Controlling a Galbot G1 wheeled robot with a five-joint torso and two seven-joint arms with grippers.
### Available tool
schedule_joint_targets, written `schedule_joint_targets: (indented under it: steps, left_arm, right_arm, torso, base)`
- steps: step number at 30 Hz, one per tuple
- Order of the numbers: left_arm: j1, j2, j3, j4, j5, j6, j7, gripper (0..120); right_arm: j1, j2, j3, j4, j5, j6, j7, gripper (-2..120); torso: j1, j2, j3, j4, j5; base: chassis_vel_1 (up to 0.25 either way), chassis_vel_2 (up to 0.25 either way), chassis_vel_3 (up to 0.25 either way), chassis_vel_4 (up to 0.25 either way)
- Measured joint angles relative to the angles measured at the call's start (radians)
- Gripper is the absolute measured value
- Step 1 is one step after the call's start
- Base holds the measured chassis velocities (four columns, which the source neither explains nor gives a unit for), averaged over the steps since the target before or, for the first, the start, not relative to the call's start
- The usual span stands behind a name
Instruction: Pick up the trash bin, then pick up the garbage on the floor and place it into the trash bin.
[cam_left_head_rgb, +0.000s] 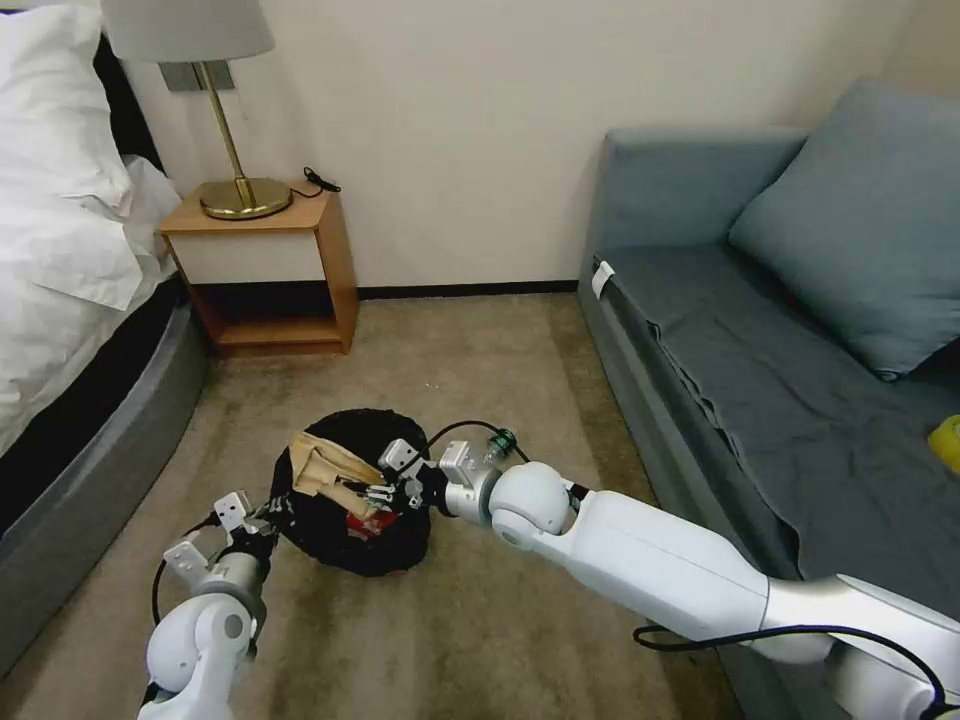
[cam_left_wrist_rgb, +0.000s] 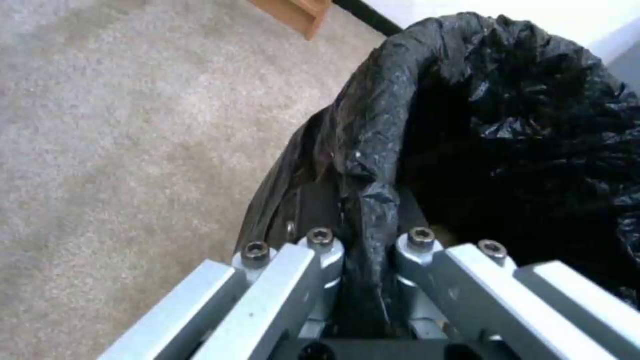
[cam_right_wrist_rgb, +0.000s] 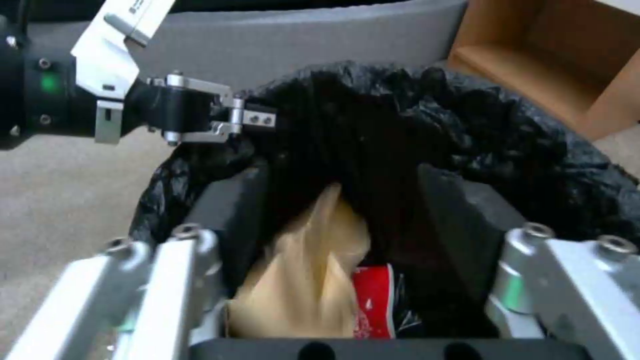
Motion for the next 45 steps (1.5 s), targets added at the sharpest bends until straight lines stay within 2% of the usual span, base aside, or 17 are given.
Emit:
schedule_joint_targets:
  steps: [3,4,7,9,10,15,16,17,21,29,31,33,35,36,37,38,45]
  left_arm:
    - [-0.009,0.001,-0.002,0.007,-0.002,-0.001,0.000,4]
    - [-0.009,0.001,-0.002,0.007,-0.002,-0.001,0.000,4]
    - [-0.018,0.004,-0.012,0.025,0.001,-0.009,-0.003,4]
    - [-0.022,0.006,-0.022,0.038,0.010,-0.017,-0.005,4]
    - [-0.025,0.007,-0.032,0.049,0.021,-0.024,-0.007,4]
    - [-0.032,0.012,-0.096,0.092,0.064,-0.050,-0.023,4]
    - [-0.032,0.016,-0.114,0.097,0.067,-0.053,-0.026,4]
    - [-0.032,0.016,-0.114,0.097,0.067,-0.053,-0.026,4]
    - [-0.027,0.019,-0.123,0.091,0.067,-0.056,-0.028,4]
    - [-0.023,0.008,-0.117,0.068,0.067,-0.056,-0.027,4]
    - [-0.023,0.007,-0.114,0.066,0.067,-0.057,-0.025,4]
    - [-0.024,0.007,-0.114,0.065,0.067,-0.058,-0.025,4]
    - [-0.020,0.010,-0.120,0.062,0.070,-0.061,-0.024,4]
    - [-0.020,0.010,-0.120,0.062,0.070,-0.061,-0.024,4]
    - [-0.018,0.011,-0.123,0.061,0.073,-0.062,-0.024,4]
    - [-0.011,0.013,-0.134,0.053,0.077,-0.067,-0.024,4]
    - [0.004,0.012,-0.159,0.036,0.076,-0.073,-0.019,4]
  right_arm:
    - [0.000,0.008,0.000,-0.007,-0.003,-0.001,0.001,79]
    - [0.000,0.008,0.000,-0.007,-0.003,-0.001,0.001,79]
    - [0.003,0.039,0.037,-0.020,0.028,0.000,0.028,92]
    - [0.005,0.046,0.045,-0.024,0.037,0.000,0.034,92]
    - [0.022,0.080,0.088,-0.045,0.081,0.001,0.063,98]
    - [0.093,0.175,0.187,-0.185,0.156,0.008,0.142,100]
    - [0.124,0.218,0.212,-0.301,0.177,0.007,0.177,100]
    - [0.124,0.218,0.212,-0.301,0.177,0.007,0.177,100]
    - [0.164,0.308,0.225,-0.578,0.147,0.000,0.188,100]
    - [0.155,0.380,0.235,-0.784,0.049,0.001,0.186,100]
    - [0.156,0.430,0.259,-0.903,0.000,0.014,0.197,100]
    - [0.157,0.439,0.266,-0.926,-0.011,0.017,0.198,100]
    - [0.185,0.465,0.357,-1.094,-0.087,0.032,0.224,100]
    - [0.185,0.465,0.357,-1.094,-0.087,0.032,0.224,100]
    - [0.190,0.465,0.378,-1.124,-0.100,0.034,0.231,100]
    - [0.203,0.465,0.436,-1.194,-0.131,0.033,0.260,100]
    - [0.195,0.465,0.468,-1.227,-0.101,-0.026,0.350,100]
  torso:
    - [0.000,0.000,0.000,-0.0001,0.0000]
    - [0.000,0.000,0.000,-0.0001,0.0000]
    - [0.000,0.000,0.000,-0.0004,0.0000]
    - [0.000,0.000,0.000,-0.0003,0.0000]
    - [0.000,0.000,0.000,-0.0002,-0.0002]
    - [0.000,0.000,0.000,0.0003,0.0001]
    - [0.000,0.000,0.000,0.0005,-0.0002]
    - [0.000,0.000,0.000,0.0005,-0.0002]
    - [0.000,0.000,0.000,0.0000,-0.0003]
    - [0.000,0.000,0.000,-0.0002,-0.0001]
    - [0.000,0.000,0.000,-0.0003,0.0001]
    - [0.000,0.000,0.000,-0.0002,0.0001]
    - [0.000,0.000,0.000,0.0007,0.0000]
    - [0.000,0.000,0.000,0.0007,0.0000]
    - [0.000,0.000,0.000,0.0005,-0.0001]
    - [0.000,0.000,0.000,-0.0011,0.0000]
    - [0.000,0.000,0.000,0.0000,0.0003]
  base:
    - [0.000,0.000,0.000,0.000]
    - [0.000,0.000,0.000,0.000]
    - [0.000,0.000,0.000,0.000]
    - [0.000,0.000,0.000,0.000]
    - [0.000,0.000,0.000,0.000]
    - [0.000,0.000,0.000,0.000]
    - [0.000,0.000,0.000,0.000]
    - [0.000,0.000,0.000,0.000]
    - [0.000,0.000,0.000,0.000]
    - [0.000,0.000,0.000,0.000]
    - [0.000,0.000,0.000,0.000]
    - [0.000,0.000,0.000,0.000]
    - [0.000,0.000,0.000,0.000]
    - [0.000,0.000,0.000,0.000]
    - [0.000,0.000,0.000,0.000]
    - [0.000,0.000,0.000,0.000]
    - [0.000,0.000,0.000,0.000]
